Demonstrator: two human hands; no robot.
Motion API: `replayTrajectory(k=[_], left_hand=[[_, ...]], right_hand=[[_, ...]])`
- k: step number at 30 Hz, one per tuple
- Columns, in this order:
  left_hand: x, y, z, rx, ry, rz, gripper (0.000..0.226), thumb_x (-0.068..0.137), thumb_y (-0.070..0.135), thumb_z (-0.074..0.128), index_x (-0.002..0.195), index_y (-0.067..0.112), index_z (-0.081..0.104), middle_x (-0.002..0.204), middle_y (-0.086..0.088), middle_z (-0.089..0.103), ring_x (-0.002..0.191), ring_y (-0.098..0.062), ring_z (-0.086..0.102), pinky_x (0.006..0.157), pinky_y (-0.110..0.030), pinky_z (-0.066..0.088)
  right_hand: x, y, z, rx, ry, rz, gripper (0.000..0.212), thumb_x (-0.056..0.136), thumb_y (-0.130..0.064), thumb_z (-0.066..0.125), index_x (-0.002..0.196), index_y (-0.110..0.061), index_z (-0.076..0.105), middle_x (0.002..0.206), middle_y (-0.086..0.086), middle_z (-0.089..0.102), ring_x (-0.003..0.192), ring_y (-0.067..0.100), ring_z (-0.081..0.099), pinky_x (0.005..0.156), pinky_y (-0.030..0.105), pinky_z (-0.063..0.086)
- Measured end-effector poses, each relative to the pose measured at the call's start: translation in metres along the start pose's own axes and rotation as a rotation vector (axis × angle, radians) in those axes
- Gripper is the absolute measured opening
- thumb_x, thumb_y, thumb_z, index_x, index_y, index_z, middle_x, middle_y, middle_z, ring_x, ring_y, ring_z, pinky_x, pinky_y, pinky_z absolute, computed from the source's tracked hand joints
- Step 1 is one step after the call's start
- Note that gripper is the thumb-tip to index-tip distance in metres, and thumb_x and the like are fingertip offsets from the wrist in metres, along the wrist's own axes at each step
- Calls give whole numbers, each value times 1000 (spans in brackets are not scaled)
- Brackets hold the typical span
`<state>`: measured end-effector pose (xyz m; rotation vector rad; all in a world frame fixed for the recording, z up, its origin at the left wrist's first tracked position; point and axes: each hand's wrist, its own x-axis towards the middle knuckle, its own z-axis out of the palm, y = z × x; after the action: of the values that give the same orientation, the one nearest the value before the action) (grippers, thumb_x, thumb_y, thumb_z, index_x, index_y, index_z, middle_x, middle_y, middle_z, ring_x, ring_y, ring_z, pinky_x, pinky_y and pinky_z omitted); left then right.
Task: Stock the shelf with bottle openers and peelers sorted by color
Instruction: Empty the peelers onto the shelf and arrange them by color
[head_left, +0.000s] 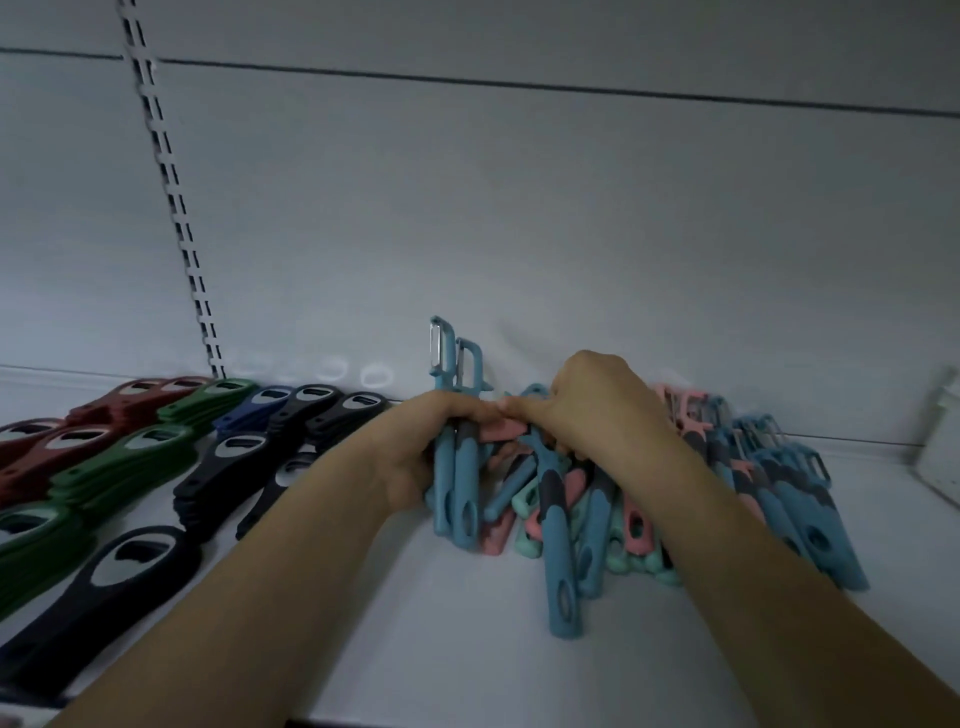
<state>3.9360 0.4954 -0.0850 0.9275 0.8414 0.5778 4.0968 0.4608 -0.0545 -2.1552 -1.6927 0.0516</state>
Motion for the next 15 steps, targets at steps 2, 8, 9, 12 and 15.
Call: replayTrajectory(k=[2,8,9,12,15], left_hand=[[1,1,-1,-37,29,21,31,95,22,54,104,0,74,93,-16,72,72,-24,67,81,-35,59],[0,0,0,-17,132,42,34,100,13,45,128,-3,56,107,-28,69,79,-33,68,74,-41,62],[2,-1,-1,-5,142,42,35,99,9,46,129,-7,54,106,-28,69,79,-34,69,70,-41,63],[2,-3,-3,27,146,63,29,96,-2,49,121,-15,56,104,-27,70,80,-32,70,64,-37,63],[-1,0,-6,82,169,52,20,91,-10,52,106,-7,65,92,-16,72,73,-23,70,60,-28,61]], right_hand=[[2,5,0,7,-39,4,68,68,-75,69,72,-7,64,71,5,68,63,21,64,55,31,51],[-2,26,-12,37,-141,19,49,78,-58,73,64,-12,66,42,-5,60,39,4,56,44,20,40],[-2,28,-13,19,-137,24,51,78,-60,72,64,-12,65,40,-6,58,36,4,53,43,19,38],[-4,28,-13,-60,-122,11,56,75,-66,71,66,-12,60,51,-2,60,46,10,56,49,23,42],[-7,27,-8,-112,-110,-20,54,75,-65,72,66,-14,59,46,-4,58,48,10,56,46,24,38]])
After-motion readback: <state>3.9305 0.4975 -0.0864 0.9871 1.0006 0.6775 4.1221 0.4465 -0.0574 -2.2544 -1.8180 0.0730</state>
